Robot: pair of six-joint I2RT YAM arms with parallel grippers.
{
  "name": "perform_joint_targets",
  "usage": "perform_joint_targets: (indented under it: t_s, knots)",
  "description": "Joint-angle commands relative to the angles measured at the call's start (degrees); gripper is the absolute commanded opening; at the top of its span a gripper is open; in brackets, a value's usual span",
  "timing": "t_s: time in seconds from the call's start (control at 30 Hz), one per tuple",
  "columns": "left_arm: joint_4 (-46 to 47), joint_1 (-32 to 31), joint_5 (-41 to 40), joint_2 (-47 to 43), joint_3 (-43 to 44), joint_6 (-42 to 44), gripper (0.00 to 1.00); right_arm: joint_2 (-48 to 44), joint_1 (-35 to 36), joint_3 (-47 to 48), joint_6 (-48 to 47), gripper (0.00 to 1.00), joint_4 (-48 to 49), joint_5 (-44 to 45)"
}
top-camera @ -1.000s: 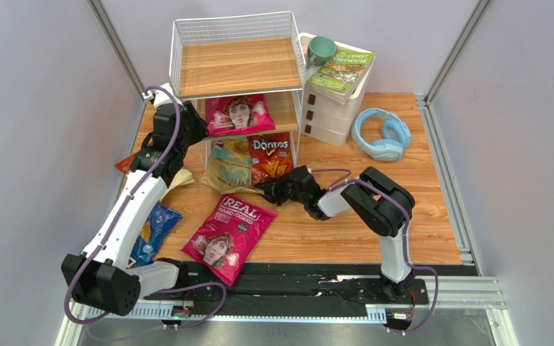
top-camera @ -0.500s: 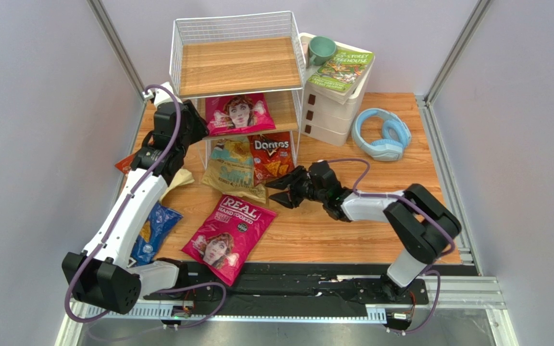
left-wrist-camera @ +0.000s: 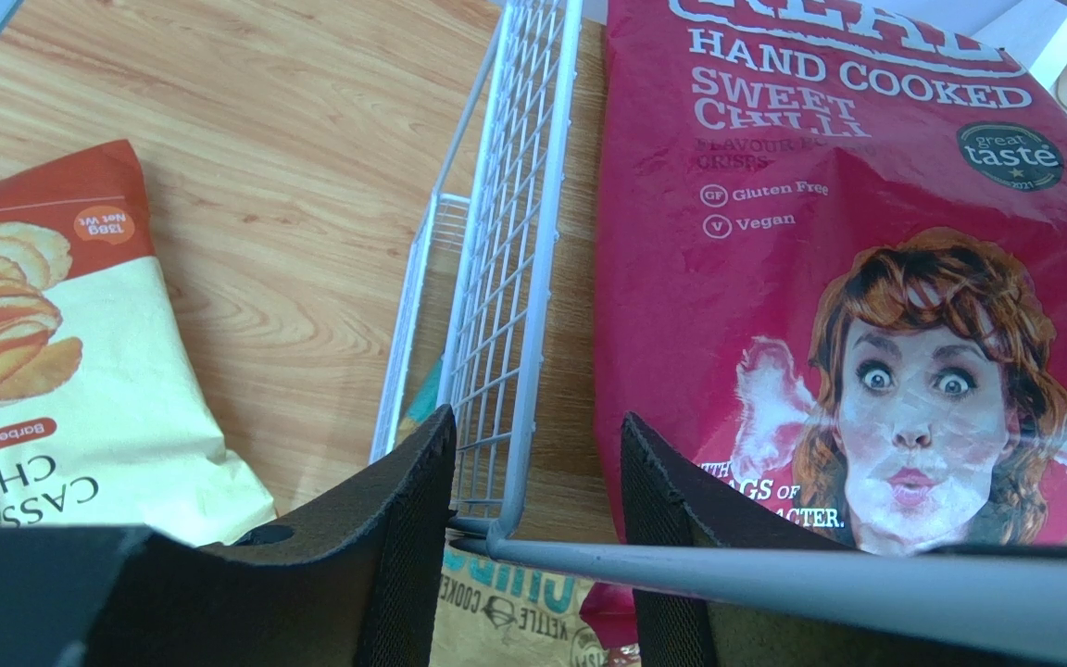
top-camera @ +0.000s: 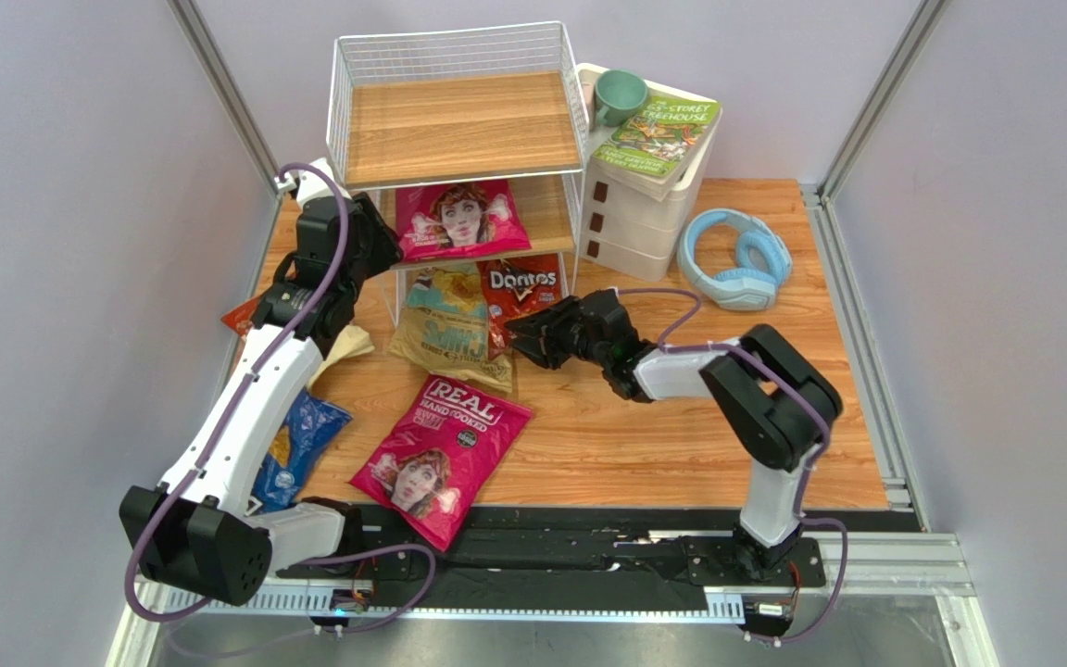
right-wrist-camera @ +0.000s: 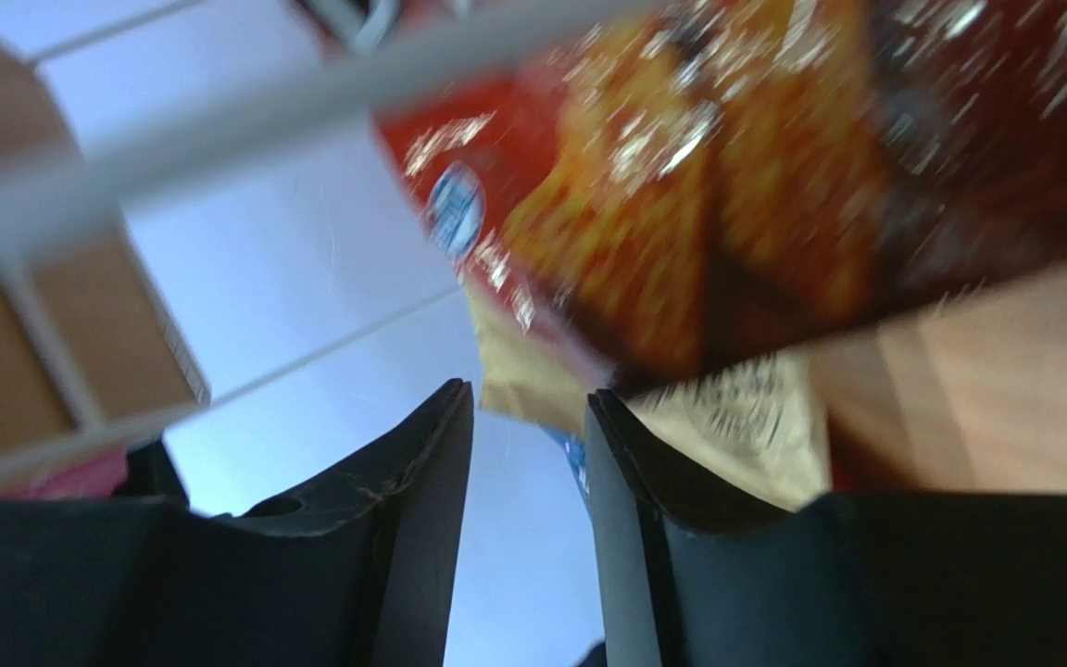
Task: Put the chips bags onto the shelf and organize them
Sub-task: Adjust the potato chip on the shelf, then adjust the shelf at the center of the board.
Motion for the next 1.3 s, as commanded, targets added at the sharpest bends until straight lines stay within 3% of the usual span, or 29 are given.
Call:
perform_joint_targets:
  t_s: [0.0, 0.3, 0.67, 0.83, 1.07, 1.27]
  knots:
    - [-2.8, -0.8, 5.3, 1.0, 0.7, -5.7, 0.41, 7.2, -0.1, 4.2, 7.3, 0.4, 8.6, 3.7]
    - [-3.5, -0.8, 5.2, 1.1, 1.3, -4.8, 0.41, 10.9, 0.0, 4.4, 10.1, 0.4, 13.2, 6.3]
    - [-5.8, -0.8, 4.9, 1.8, 3.2, -4.4, 0.48, -2.7, -2.1, -5.2, 11.4, 0.43, 19.8, 2.5]
    - [-7.1, 0.1, -1.7, 0.5, 4.3, -2.5, 0.48, -15.4, -2.7, -6.5, 7.2, 0.44, 0.9, 0.0]
    - [-6.3, 1.3, -0.6, 7.3, 11.4, 1.2, 0.52, -22.5, -6.7, -9.5, 3.9, 0.43, -7.1, -5.0]
    - [-7.3, 2.7, -2.1, 7.9, 12.1, 0.8, 0.56, -29.2, -10.2, -10.6, -1.5, 0.43, -21.5, -5.5]
